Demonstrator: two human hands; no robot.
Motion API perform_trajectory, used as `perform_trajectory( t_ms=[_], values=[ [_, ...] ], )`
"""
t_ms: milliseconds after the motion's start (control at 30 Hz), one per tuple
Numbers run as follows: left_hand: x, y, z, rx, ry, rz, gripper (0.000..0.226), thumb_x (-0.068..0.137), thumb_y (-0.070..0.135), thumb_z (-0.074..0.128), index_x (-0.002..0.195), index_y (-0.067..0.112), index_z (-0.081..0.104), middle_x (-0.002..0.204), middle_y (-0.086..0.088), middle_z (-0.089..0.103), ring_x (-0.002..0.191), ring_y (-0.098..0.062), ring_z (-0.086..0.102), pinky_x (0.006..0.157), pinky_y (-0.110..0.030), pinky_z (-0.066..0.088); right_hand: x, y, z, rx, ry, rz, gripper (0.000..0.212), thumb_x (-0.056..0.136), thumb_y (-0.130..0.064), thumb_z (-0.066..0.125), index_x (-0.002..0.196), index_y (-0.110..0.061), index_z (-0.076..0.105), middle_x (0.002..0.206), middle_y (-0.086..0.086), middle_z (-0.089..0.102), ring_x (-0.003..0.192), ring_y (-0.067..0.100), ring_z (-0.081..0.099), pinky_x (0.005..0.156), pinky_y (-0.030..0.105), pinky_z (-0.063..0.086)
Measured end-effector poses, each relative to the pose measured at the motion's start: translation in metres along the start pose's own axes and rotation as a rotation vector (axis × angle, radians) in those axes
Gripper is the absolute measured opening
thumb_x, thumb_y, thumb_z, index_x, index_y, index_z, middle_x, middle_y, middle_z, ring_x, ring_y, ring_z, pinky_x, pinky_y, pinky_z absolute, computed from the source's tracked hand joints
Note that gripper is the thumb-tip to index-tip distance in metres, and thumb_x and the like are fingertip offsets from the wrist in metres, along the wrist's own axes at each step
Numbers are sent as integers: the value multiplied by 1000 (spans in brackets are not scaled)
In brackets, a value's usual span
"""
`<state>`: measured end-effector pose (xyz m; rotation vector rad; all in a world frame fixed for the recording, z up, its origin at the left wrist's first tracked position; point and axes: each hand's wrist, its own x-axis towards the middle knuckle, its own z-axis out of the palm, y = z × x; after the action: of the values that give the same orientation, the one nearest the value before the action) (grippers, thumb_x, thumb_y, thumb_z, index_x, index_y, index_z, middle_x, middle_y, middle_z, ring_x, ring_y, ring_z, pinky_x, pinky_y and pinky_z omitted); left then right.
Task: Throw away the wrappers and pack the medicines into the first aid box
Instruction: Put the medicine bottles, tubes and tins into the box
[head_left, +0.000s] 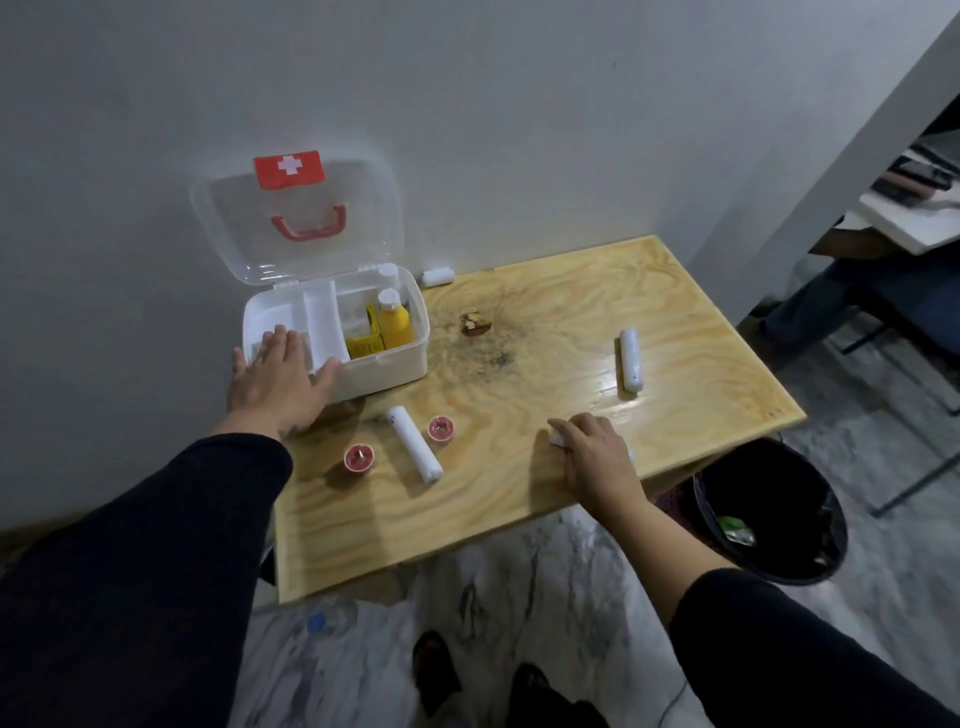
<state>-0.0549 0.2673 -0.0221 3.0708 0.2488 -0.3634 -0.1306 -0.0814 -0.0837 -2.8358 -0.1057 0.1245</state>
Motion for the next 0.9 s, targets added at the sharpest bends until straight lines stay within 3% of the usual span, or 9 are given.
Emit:
perform_trajectory(
  t_ms=[200, 333, 400, 533, 633, 733, 900],
  values=[
    [4, 7, 5, 17, 28, -25, 71, 97, 50, 18, 152, 5, 16, 162, -13, 7, 149, -26, 7, 120, -47, 3, 41, 12, -21, 155, 142, 123, 46, 91, -5, 51, 137, -7, 44, 127, 14, 54, 118, 32, 49, 94, 37, 43],
    [5, 8, 10, 23, 70, -30, 68, 98, 46, 20, 151, 4, 18, 161, -14, 9, 149, -26, 10, 119, -48, 5, 78, 20, -49, 233, 322, 300, 32, 92, -11, 51, 124, -6, 54, 122, 14, 57, 112, 33, 53, 78, 36, 43],
    [6, 8, 12, 26, 89, -35, 67, 98, 45, 21, 150, 4, 20, 161, -13, 12, 148, -26, 11, 119, -48, 5, 95, 26, -59, 276, 364, 426, 30, 92, -12, 51, 121, -6, 55, 118, 14, 57, 109, 31, 54, 80, 35, 44],
    [7, 7, 17, 25, 124, -37, 64, 99, 43, 22, 149, 4, 22, 160, -13, 14, 147, -27, 14, 119, -48, 6, 111, 41, -59, 300, 355, 581, 18, 92, -13, 52, 106, -4, 59, 106, 16, 59, 104, 34, 54, 76, 39, 45],
    [7, 9, 17, 15, 139, -34, 63, 99, 42, 24, 149, 4, 22, 160, -13, 15, 148, -27, 14, 119, -48, 5, 111, 42, -54, 304, 292, 629, 7, 92, -14, 51, 85, -11, 52, 89, 12, 52, 91, 31, 53, 66, 33, 34],
    [6, 10, 17, 7, 144, -42, 64, 99, 42, 25, 150, 4, 22, 161, -12, 15, 148, -26, 13, 119, -47, 4, 109, 40, -55, 282, 282, 675, 11, 90, -6, 49, 95, -7, 59, 90, 13, 53, 85, 29, 50, 66, 33, 34],
    [4, 10, 16, -3, 154, -51, 65, 98, 43, 26, 150, 5, 22, 161, -11, 15, 148, -25, 14, 120, -45, 3, 102, 23, -59, 322, 248, 724, 14, 86, -1, 40, 83, -8, 52, 70, 8, 47, 74, 28, 46, 62, 35, 34]
  ],
)
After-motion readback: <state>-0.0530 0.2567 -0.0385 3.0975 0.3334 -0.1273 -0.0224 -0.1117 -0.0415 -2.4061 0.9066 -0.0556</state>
